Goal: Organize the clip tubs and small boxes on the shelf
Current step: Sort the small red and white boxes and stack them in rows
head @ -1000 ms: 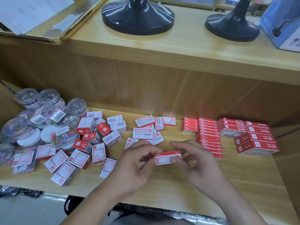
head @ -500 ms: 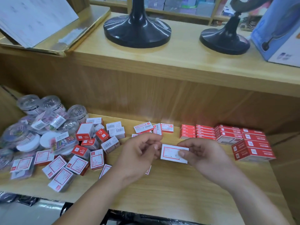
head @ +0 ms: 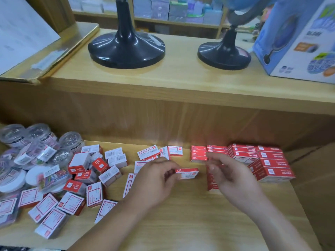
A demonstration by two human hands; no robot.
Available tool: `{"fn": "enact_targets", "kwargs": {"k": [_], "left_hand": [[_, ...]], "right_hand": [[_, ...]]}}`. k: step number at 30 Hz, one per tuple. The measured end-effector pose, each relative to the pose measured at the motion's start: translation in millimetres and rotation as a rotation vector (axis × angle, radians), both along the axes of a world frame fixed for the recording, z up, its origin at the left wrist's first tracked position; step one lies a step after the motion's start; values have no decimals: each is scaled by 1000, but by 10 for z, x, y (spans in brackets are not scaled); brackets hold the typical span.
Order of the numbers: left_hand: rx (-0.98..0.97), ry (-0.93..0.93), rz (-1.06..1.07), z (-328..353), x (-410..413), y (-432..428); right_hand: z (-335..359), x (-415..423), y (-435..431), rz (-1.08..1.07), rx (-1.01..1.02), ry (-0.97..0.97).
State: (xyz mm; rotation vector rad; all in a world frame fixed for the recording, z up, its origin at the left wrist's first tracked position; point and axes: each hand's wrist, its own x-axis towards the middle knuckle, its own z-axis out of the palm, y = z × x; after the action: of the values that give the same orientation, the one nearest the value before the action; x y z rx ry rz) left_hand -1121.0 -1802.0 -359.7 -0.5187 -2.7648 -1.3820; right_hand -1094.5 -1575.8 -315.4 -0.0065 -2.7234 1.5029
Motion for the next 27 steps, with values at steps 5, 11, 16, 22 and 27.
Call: {"fn": "enact_targets", "kwargs": {"k": [5,11,16,22,27], "left_hand": [[-281,128,-2,-223,-227,313],[-272,201,54,-413,-414,544],[-338,205,165,-495,-454,565],[-419,269,156,-547,-453,605],[-351,246,115,-552,-432,547]], "right_hand": [[-39,49,186,-38,58,98],[-193,-14,225,-71,139,194],[-264,-105,307,-54,301,287],[-419,-123,428,-180,251,282],[-393,-44,470,-179,215,273]]}}
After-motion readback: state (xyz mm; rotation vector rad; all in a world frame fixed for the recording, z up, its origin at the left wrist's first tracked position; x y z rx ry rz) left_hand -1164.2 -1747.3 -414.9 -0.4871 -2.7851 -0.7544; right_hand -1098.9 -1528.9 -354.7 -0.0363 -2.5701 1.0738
